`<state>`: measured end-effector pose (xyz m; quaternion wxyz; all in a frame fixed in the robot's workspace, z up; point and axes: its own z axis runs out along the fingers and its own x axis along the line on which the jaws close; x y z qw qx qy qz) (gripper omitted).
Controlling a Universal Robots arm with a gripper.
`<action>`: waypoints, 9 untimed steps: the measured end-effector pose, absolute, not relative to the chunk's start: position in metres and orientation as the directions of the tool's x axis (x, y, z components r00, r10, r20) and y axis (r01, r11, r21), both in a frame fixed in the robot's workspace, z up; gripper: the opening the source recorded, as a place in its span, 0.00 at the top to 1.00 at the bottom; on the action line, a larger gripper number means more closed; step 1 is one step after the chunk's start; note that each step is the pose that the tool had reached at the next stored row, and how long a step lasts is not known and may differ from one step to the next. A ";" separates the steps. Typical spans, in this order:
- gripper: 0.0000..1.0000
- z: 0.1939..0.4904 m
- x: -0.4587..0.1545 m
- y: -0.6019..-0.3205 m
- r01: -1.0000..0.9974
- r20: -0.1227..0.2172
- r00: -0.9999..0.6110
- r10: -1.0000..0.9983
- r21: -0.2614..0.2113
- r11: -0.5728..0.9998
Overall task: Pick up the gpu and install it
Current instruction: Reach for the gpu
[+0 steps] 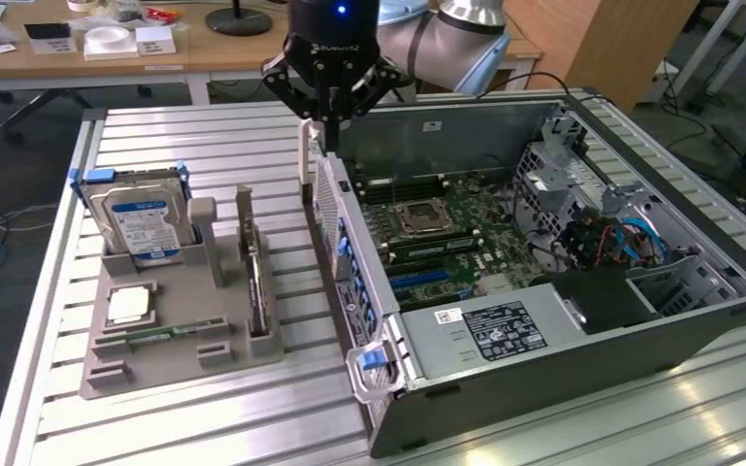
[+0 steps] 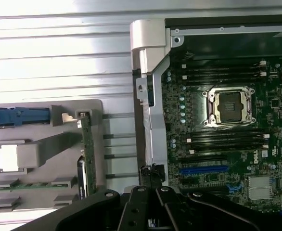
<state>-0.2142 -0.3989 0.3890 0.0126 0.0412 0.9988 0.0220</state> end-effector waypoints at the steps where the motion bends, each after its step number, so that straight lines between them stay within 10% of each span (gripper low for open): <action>1: 0.89 0.389 -0.216 -0.399 0.082 -0.023 -0.996 0.083 0.045 0.996; 9: 0.89 0.388 -0.234 -0.399 0.084 -0.023 -0.996 0.085 0.045 0.995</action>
